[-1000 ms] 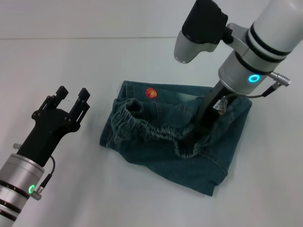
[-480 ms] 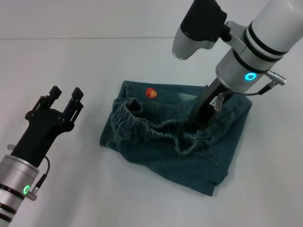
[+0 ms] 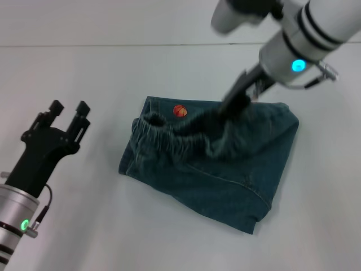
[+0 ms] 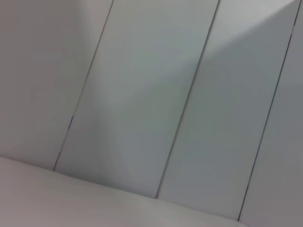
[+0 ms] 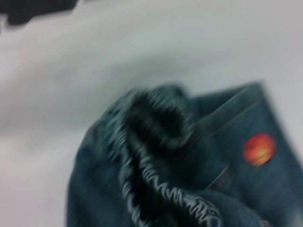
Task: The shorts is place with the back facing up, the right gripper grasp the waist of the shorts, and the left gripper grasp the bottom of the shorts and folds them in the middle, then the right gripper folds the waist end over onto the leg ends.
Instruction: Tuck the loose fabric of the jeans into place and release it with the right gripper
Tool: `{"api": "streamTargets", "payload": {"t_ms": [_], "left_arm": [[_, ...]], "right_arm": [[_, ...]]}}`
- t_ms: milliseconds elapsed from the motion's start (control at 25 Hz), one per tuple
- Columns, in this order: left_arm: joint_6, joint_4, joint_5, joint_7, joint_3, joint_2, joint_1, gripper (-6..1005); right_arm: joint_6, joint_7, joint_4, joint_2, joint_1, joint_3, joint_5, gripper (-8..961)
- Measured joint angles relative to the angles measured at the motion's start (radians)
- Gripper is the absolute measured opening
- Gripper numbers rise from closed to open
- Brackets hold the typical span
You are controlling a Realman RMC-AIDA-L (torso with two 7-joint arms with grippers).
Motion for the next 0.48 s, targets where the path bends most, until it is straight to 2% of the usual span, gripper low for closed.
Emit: {"api": "streamTargets", "payload": {"t_ms": [160, 280, 480], "left_arm": [[0.0, 0.002, 0.0, 0.0, -0.049, 0.0, 0.009, 632], [-0.005, 0.002, 0.0, 0.0, -0.059, -0.001, 0.013, 633], [-0.009, 0.007, 0.0, 0.0, -0.061, -0.002, 0.016, 633]], "right_arm": [[0.108, -0.031, -0.007, 0.0, -0.017, 0.078, 0.023, 53], [0.216, -0.07, 0.013, 0.0, -0.044, 0.094, 0.093, 53], [0.359, -0.2, 0.135, 0.0, -0.051, 0.096, 0.231, 54]]}}
